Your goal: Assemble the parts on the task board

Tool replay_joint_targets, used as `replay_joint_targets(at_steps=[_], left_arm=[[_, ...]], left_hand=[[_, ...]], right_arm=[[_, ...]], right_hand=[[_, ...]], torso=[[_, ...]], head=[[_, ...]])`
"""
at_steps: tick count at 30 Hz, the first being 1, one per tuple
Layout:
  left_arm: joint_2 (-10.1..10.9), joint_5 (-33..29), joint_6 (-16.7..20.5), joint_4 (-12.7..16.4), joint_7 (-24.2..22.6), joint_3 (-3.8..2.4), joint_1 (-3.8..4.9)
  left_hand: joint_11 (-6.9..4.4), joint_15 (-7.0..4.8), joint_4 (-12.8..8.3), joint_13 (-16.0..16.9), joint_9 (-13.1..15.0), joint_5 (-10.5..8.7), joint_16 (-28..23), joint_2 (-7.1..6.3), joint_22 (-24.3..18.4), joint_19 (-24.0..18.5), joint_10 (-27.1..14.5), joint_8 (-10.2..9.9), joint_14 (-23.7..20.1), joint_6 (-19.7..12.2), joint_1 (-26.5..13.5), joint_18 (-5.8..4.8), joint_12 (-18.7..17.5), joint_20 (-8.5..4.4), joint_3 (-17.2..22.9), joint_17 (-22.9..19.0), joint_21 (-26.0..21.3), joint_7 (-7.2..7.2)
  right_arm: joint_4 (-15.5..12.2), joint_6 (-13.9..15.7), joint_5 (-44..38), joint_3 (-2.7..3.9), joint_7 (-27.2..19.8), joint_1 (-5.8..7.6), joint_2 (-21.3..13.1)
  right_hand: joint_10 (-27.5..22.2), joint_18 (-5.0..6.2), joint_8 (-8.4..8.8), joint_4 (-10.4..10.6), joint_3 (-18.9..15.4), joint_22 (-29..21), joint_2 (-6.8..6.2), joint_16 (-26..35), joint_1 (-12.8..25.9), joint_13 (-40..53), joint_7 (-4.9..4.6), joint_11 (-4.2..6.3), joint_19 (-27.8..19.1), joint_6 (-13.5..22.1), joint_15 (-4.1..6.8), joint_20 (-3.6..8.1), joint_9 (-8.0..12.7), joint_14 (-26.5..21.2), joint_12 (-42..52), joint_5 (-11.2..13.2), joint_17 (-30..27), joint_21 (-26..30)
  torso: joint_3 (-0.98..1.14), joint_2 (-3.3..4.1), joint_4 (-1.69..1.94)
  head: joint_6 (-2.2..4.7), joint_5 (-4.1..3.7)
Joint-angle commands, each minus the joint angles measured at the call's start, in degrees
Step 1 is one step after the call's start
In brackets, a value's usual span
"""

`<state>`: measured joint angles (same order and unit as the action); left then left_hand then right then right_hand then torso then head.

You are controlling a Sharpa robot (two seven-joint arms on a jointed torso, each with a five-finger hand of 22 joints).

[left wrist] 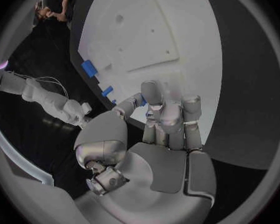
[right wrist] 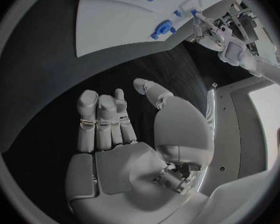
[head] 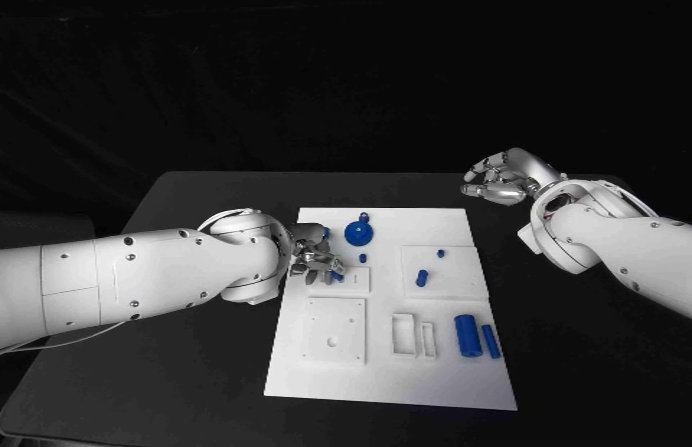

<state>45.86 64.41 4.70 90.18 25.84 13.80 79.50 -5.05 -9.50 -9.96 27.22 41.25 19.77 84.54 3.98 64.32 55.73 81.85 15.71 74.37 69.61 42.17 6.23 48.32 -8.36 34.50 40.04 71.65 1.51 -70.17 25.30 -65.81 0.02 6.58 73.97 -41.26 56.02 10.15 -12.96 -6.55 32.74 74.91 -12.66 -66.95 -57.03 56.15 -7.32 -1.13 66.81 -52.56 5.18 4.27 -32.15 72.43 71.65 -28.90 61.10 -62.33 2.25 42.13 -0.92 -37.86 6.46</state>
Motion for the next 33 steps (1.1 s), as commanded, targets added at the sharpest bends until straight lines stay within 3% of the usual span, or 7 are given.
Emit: replay_joint_targets(at_steps=[1, 21, 33], left_arm=[[0.1, 1.2, 3.0, 0.4, -1.3, -0.02, -0.18], [-0.3, 4.0, 3.9, 0.7, -2.0, -0.01, -0.57], [-0.3, 4.9, 3.8, 0.4, -1.9, -0.01, -1.53]], left_hand=[[-0.28, -1.71, -4.3, 0.0, -0.1, 0.32, 0.2, 0.23, 0.1, 0.5, -0.6, 0.2, 0.1, 1.4, 0.9, 0.94, 0.3, -6.10, 4.7, -0.1, 0.2, -0.75], [-0.30, -1.72, -3.9, 0.0, -0.1, 0.21, 0.2, -0.15, 0.1, 0.7, -0.6, 0.2, 0.1, 1.3, 1.3, 0.99, 0.3, -6.18, 4.9, -0.2, 0.2, -0.75], [-0.30, -1.73, -3.8, 0.0, -0.1, 0.19, 0.2, -0.27, 0.1, 0.7, -0.6, 0.2, 0.1, 1.3, 1.5, 1.00, 0.3, -6.20, 5.0, -0.2, 0.2, -0.76]], right_arm=[[-0.1, -0.6, -0.1, 0.01, -0.6, -0.06, 0.0], [0.0, -0.7, 0.0, 0.01, -0.5, -0.09, 0.0], [0.0, -0.7, 0.0, 0.01, -0.5, -0.09, -0.1]], right_hand=[[0.0, 4.85, 0.04, 0.1, -0.3, 0.8, 0.50, -0.1, 0.1, 0.0, -0.51, -0.26, 0.2, -0.2, -0.30, 0.35, 0.1, -0.2, 0.2, -0.4, -0.1, 0.2], [0.1, 4.85, 0.03, 0.2, -0.3, 0.8, 0.63, -0.1, 0.3, -0.1, -0.51, -0.26, 0.2, -0.2, -0.30, 0.34, 0.1, -0.2, 0.2, -0.5, -0.1, 0.2], [0.1, 4.85, 0.03, 0.2, -0.3, 0.8, 0.65, -0.1, 0.3, -0.1, -0.51, -0.26, 0.2, -0.2, -0.30, 0.35, 0.1, -0.2, 0.2, -0.6, -0.1, 0.2]], torso=[[0.01, -0.02, -0.02], [0.09, 0.01, -0.07], [0.06, 0.01, -0.07]], head=[[-0.02, 0.04], [-0.17, 0.15], [-0.38, 0.16]])
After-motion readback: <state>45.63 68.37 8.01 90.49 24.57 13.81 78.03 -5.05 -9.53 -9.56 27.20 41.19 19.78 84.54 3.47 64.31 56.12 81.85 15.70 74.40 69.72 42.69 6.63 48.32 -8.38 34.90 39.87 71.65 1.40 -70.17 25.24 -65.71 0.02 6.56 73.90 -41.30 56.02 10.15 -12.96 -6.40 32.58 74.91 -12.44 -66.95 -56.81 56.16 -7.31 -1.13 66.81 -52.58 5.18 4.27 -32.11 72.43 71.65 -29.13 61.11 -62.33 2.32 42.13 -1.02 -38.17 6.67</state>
